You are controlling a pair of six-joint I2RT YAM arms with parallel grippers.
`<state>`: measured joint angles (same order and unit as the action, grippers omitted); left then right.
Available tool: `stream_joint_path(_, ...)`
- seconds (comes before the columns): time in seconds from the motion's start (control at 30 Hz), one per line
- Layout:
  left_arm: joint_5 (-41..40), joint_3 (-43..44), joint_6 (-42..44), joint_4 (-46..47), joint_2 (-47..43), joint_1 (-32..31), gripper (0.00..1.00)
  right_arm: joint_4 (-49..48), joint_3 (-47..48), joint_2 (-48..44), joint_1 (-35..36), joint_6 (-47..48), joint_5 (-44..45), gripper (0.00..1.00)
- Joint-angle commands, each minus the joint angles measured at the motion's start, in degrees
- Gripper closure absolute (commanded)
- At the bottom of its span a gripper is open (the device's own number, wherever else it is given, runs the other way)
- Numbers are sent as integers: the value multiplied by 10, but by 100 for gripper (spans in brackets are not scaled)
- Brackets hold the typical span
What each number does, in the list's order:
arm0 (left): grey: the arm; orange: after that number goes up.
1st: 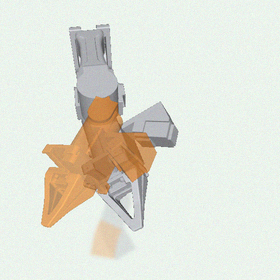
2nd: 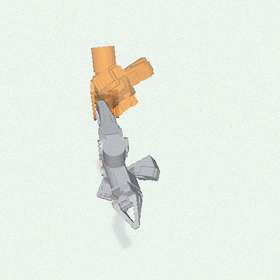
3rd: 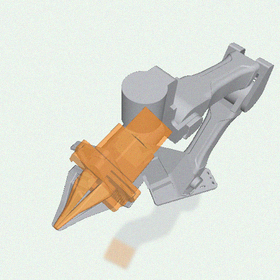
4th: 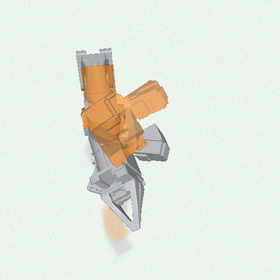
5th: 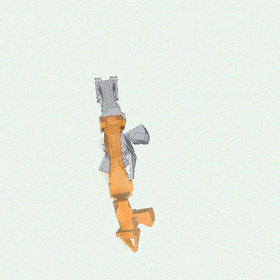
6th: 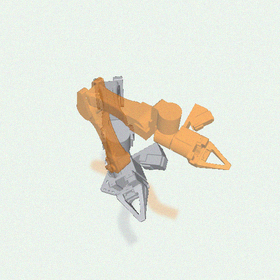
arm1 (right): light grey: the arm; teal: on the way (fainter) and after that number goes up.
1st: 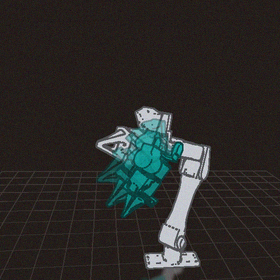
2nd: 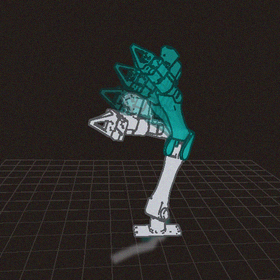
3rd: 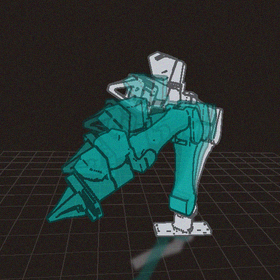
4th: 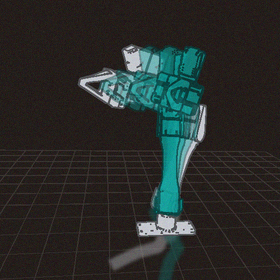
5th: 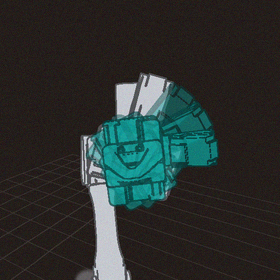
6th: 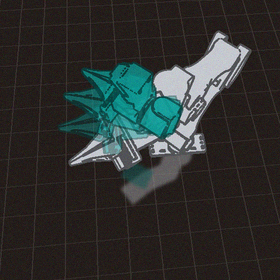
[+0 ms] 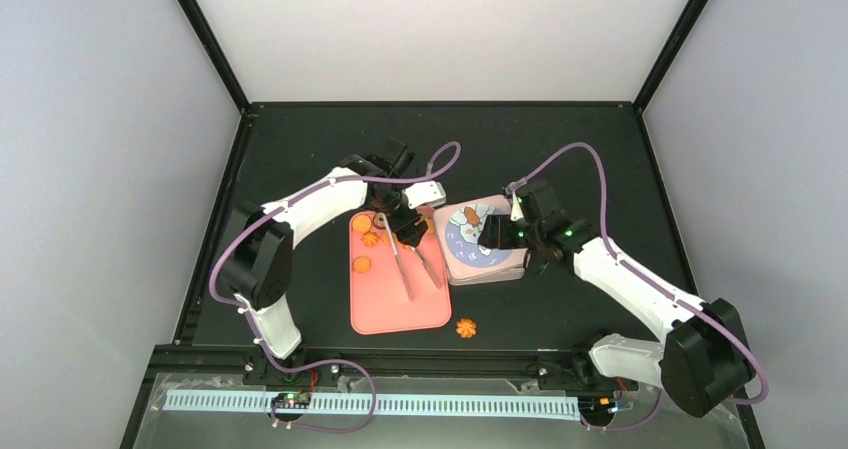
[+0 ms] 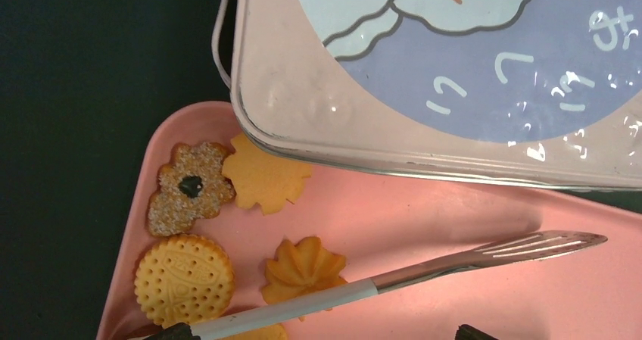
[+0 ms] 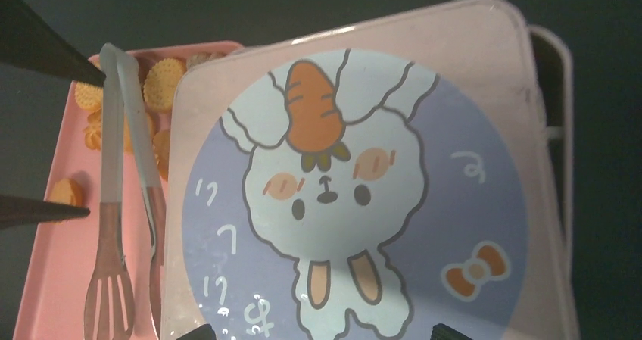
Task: Pack the cookies
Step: Rotate the box lid on the packing box.
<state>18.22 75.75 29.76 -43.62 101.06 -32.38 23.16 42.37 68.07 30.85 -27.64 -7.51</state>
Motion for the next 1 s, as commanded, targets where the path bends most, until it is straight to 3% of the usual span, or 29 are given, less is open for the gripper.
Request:
stream_joint_path(0.0,-3,-7,2,-3,1,-3,10,37,41,-13,2,27,48,23)
stream_joint_path(0.13,-5,-4,10,-12,-30,3,8,49,59,-28,-2,34,55,19)
stream_joint_path(0.23,-7,-2,8,-14,-50,8,2,50,64,-46,-4,36,62,14)
stream_joint_path(0.43,14,2,0,-26,-66,14,1,59,65,-49,-19,53,61,7)
stream_joint_path(0.7,25,5,3,-14,-38,10,1,45,28,-30,-31,55,43,10)
stream_joint_path(0.97,-10,57,4,0,38,-7,2,58,-12,-43,-30,34,66,20)
